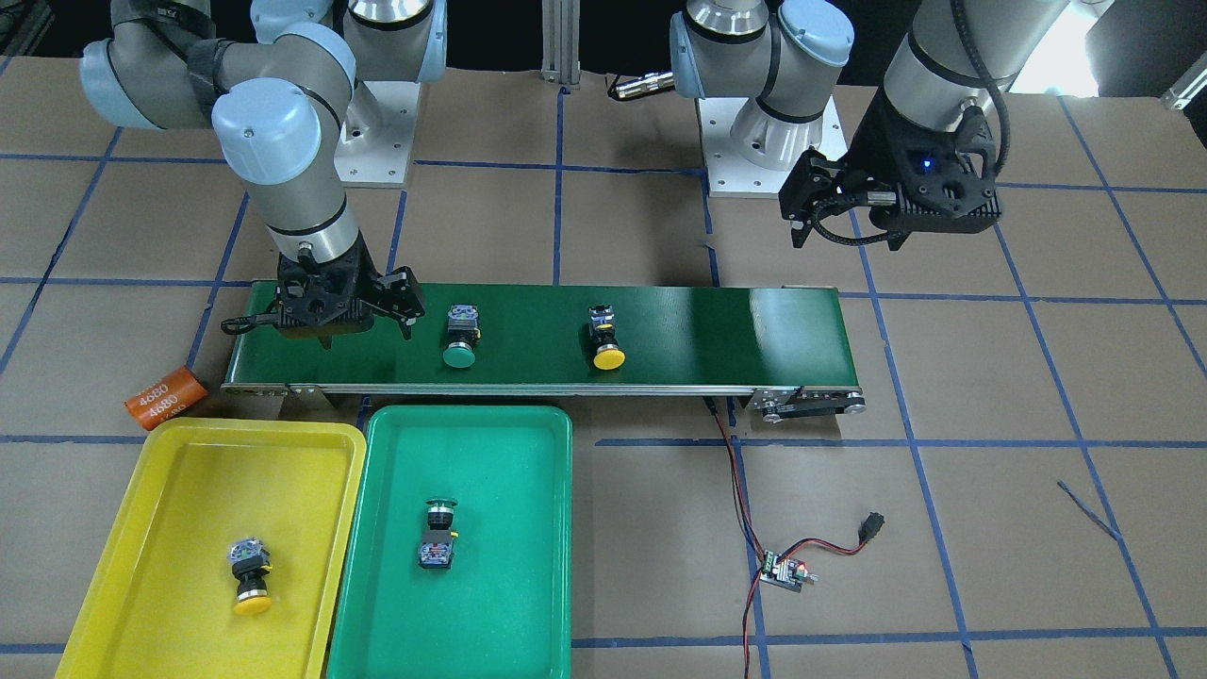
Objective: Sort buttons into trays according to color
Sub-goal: 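Return the right gripper to the belt above the green button, then lower the right gripper and grasp the green button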
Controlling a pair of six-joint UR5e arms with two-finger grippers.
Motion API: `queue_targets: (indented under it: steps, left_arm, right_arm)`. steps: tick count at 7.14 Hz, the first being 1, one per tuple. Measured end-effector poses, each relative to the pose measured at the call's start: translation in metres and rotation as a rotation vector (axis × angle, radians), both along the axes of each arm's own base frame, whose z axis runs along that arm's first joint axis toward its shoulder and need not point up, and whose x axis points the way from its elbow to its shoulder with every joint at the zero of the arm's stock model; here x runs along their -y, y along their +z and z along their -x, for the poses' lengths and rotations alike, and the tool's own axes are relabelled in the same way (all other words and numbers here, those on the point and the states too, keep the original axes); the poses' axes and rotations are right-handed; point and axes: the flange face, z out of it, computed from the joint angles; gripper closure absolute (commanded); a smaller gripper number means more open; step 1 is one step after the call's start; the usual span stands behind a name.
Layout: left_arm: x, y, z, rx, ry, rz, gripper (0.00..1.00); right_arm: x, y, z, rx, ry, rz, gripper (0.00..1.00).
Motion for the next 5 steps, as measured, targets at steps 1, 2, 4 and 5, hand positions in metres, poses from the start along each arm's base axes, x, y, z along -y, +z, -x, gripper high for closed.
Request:
queue_targets:
  steps: [1,2,4,5]
  left_arm:
    - [0.0001,0.0002,-0.0002,0.000,0.001,0.000,0.00]
    - [0.0002,0.0005,-0.0005,0.002,0.001,0.001,0.00]
    - [-0.0002,0.0008,-0.0003,0.002,0.000,0.002,0.00]
    - [-0.0004,0.0009,-0.0001,0.000,0.000,0.002,0.00]
  right_arm:
    - [-0.0062,-0.0022,0.0002,0.001,-0.017,-0.004,0.00]
    - [-0.0096,-0.0041,0.0003,0.002,-0.029,-0.005,0.00]
    - [-0.0115,-0.0053,0.0003,0.003,-0.036,-0.006,0.00]
    - [-0.0116,-0.0053,0.0003,0.003,-0.036,-0.006,0.00]
